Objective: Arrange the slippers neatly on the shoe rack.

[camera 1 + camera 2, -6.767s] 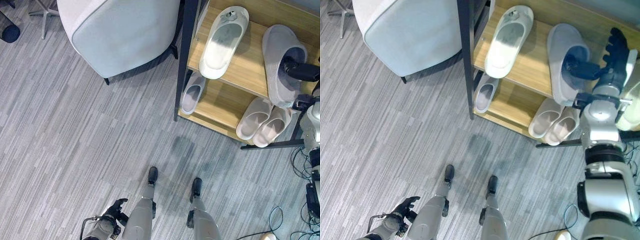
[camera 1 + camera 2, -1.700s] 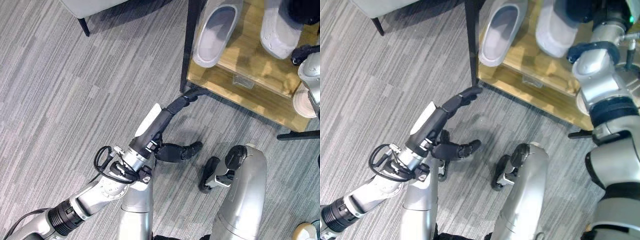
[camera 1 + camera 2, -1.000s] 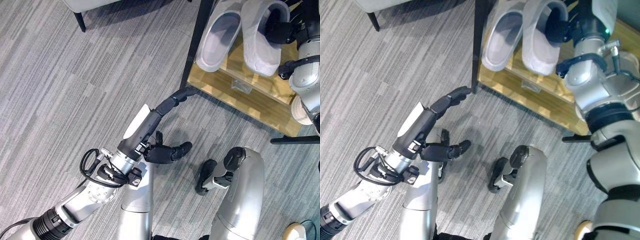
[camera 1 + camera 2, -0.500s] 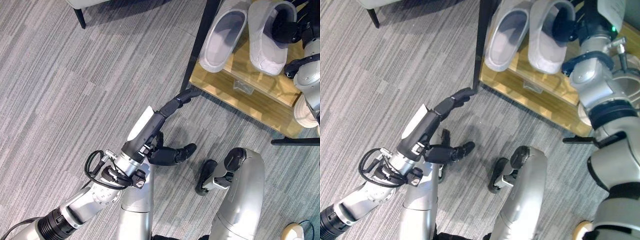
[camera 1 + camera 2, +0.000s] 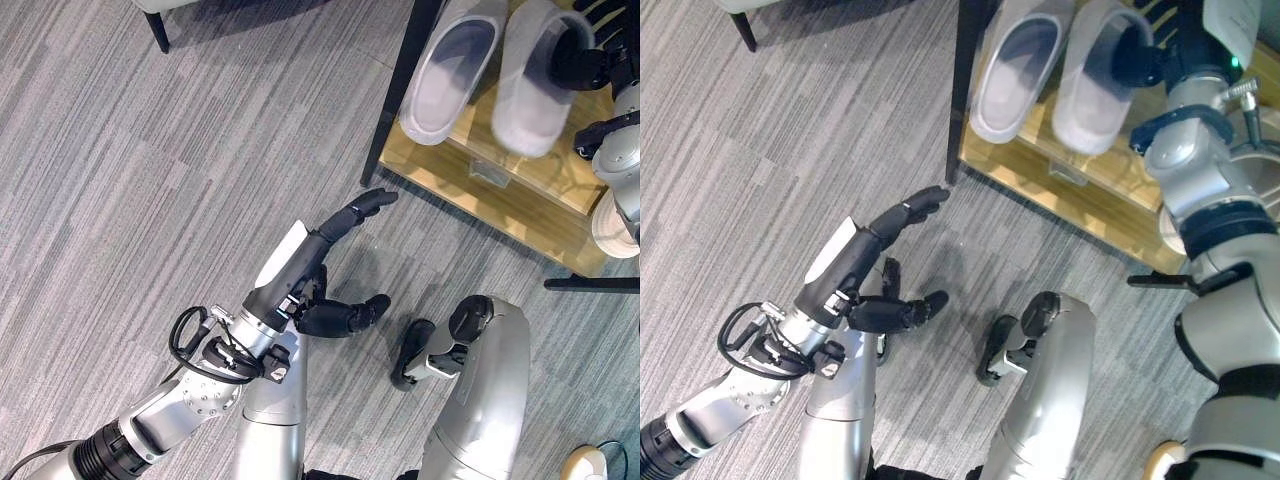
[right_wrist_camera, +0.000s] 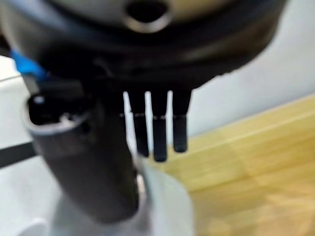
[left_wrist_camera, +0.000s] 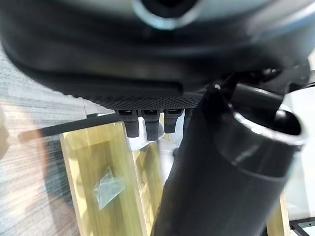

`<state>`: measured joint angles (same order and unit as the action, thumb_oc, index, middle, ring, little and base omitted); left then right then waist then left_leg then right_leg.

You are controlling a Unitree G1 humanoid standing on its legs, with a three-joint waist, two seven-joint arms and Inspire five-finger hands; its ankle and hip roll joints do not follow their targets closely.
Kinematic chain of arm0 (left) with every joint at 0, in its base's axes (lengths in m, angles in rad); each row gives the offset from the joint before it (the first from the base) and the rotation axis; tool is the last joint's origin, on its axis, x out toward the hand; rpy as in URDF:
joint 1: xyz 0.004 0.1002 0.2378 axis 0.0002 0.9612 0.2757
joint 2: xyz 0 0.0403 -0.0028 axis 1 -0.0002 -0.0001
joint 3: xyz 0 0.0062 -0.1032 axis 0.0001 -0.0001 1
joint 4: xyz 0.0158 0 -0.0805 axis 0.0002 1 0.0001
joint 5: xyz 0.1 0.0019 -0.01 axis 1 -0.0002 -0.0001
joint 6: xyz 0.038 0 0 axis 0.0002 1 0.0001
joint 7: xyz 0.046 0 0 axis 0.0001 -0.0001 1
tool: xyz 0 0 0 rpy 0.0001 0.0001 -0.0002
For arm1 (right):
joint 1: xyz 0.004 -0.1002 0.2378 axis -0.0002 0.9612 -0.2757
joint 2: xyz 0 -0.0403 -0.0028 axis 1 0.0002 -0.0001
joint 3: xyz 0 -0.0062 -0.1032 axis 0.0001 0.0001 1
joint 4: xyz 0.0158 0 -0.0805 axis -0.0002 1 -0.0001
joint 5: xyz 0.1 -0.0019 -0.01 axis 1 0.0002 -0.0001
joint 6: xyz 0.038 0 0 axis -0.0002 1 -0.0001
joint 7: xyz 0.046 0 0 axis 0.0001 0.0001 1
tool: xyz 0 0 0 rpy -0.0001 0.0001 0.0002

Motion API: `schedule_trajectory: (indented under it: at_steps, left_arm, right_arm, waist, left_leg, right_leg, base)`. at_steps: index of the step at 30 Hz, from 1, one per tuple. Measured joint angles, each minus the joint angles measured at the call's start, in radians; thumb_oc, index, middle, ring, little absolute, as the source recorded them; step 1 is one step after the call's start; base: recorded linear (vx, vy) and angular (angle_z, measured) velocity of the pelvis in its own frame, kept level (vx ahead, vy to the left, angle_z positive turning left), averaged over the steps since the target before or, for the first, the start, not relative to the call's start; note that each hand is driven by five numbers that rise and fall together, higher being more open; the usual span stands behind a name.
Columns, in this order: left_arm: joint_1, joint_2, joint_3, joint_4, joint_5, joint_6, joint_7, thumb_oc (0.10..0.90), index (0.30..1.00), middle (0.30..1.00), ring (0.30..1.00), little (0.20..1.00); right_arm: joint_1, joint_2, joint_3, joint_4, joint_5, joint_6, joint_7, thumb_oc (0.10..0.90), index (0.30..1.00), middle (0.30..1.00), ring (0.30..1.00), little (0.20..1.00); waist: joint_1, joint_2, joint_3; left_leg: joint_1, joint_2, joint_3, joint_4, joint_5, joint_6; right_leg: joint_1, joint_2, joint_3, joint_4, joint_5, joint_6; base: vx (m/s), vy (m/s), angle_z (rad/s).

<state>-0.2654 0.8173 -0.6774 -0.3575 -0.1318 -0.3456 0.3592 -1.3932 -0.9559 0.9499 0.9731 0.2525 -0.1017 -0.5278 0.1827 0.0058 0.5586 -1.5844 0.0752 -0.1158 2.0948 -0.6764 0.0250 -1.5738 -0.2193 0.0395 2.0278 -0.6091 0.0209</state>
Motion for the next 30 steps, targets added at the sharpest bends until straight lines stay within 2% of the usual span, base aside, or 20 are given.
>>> schedule_trajectory:
  at_steps: [1,2,4,7,8,10,18,20,24,30]
  left_arm:
    - [-0.06,0.005,-0.054,0.084,0.01,-0.011,0.011,0.8,0.9,0.9,0.9,0.9]
    - [-0.102,0.023,-0.097,0.107,0.013,0.048,0.007,0.8,0.9,0.9,0.9,0.9]
    - [-0.109,0.035,-0.118,0.081,0.053,0.038,0.008,0.8,0.9,0.9,0.9,0.9]
    - [-0.044,0.065,-0.13,0.032,0.066,0.026,0.007,0.8,0.9,0.9,0.9,0.9]
    - [0.013,0.117,-0.126,-0.001,0.066,0.014,0.007,0.8,0.9,0.9,0.9,0.9]
    - [0.025,0.128,-0.126,-0.004,0.069,0.003,0.007,0.8,0.9,0.9,0.9,0.9]
    - [0.057,0.131,-0.095,0.0,0.074,-0.002,-0.003,0.8,0.9,0.9,0.9,0.9]
    - [0.058,0.132,-0.095,0.003,0.074,-0.002,-0.006,0.8,0.9,0.9,0.9,0.9]
    - [0.06,0.138,-0.086,0.007,0.073,-0.002,-0.025,0.8,0.9,0.9,0.9,0.9]
    - [0.063,0.152,-0.086,0.008,0.073,-0.004,-0.045,0.8,0.9,0.9,0.9,0.9]
  right_arm:
    - [-0.015,0.038,0.006,-0.009,-0.004,0.001,0.002,0.8,0.9,0.9,0.9,0.9]
    - [-0.027,0.1,0.005,-0.007,-0.008,-0.033,0.002,0.8,0.9,0.9,0.9,0.9]
    - [-0.027,0.106,0.005,0.005,-0.007,-0.054,0.002,0.8,0.9,0.9,0.9,0.9]
    - [-0.027,0.093,0.003,0.037,-0.001,-0.057,0.002,0.8,0.9,0.9,0.9,0.9]
    - [-0.027,0.077,0.003,0.054,0.006,-0.056,0.002,0.8,0.9,0.9,0.9,0.9]
    - [-0.027,0.072,0.003,0.063,0.009,-0.056,0.002,0.8,0.9,0.9,0.9,0.9]
    - [-0.004,0.051,-0.02,0.032,0.006,-0.063,0.002,0.8,0.9,0.9,0.9,0.9]
    - [0.03,0.051,-0.069,0.019,0.014,-0.067,0.002,0.8,0.9,0.9,0.9,0.9]
    - [0.1,0.032,-0.12,-0.026,0.084,-0.097,0.011,0.8,0.9,0.9,0.9,0.9]
    - [0.109,0.026,-0.11,-0.001,0.174,-0.104,0.089,0.8,0.9,0.9,0.9,0.9]
  waist:
    - [-0.011,0.0,-0.001]
    - [-0.038,-0.03,0.0]
    - [-0.037,-0.041,0.001]
    - [-0.029,-0.041,0.001]
    - [-0.025,-0.041,0.001]
    - [-0.024,-0.04,0.001]
    - [-0.035,-0.031,0.0]
    - [-0.033,-0.026,0.0]
    - [-0.03,-0.017,0.001]
    - [-0.033,-0.014,0.0]
  left_leg:
    - [0.003,-0.001,-0.001,-0.001,0.0,0.0]
    - [-0.001,0.0,-0.007,0.0,-0.001,-0.002]
    - [-0.002,0.001,-0.005,0.005,0.0,-0.006]
    - [-0.002,0.001,0.0,0.007,-0.002,-0.006]
    - [-0.002,0.001,0.001,0.009,-0.004,-0.009]
    - [-0.001,0.0,0.003,0.01,-0.005,-0.009]
    - [0.007,0.005,0.001,0.016,-0.008,-0.003]
    - [0.009,0.006,0.001,0.017,-0.009,-0.009]
    - [0.012,0.012,-0.002,0.024,-0.011,-0.013]
    - [0.015,0.015,-0.005,0.028,-0.013,-0.012]
  right_leg:
    - [0.004,0.0,0.002,-0.001,0.001,-0.001]
    - [0.002,0.0,-0.004,0.002,0.0,-0.001]
    - [-0.002,-0.001,-0.004,0.008,-0.001,-0.003]
    - [-0.003,-0.004,-0.004,0.01,-0.003,-0.006]
    - [-0.004,-0.008,-0.003,0.013,-0.004,-0.009]
    - [-0.003,-0.011,-0.002,0.014,-0.005,-0.01]
    - [-0.001,-0.009,0.0,0.021,-0.009,-0.018]
    - [-0.001,-0.008,-0.001,0.024,-0.01,-0.02]
    - [-0.001,-0.002,-0.001,0.03,-0.01,-0.02]
    - [0.0,0.001,0.0,0.034,-0.01,-0.021]
  base:
    - [0.0,0.025,-0.03]
    - [0.0,0.0,0.0]
    - [0.0,0.0,0.0]
    - [0.0,0.005,0.01]
    - [0.0,0.0,0.0]
    - [0.0,0.0,0.0]
    - [0.0,0.001,0.0]
    - [0.0,0.0,0.0]
    - [-0.01,-0.003,-0.02]
    - [-0.01,0.0,-0.02]
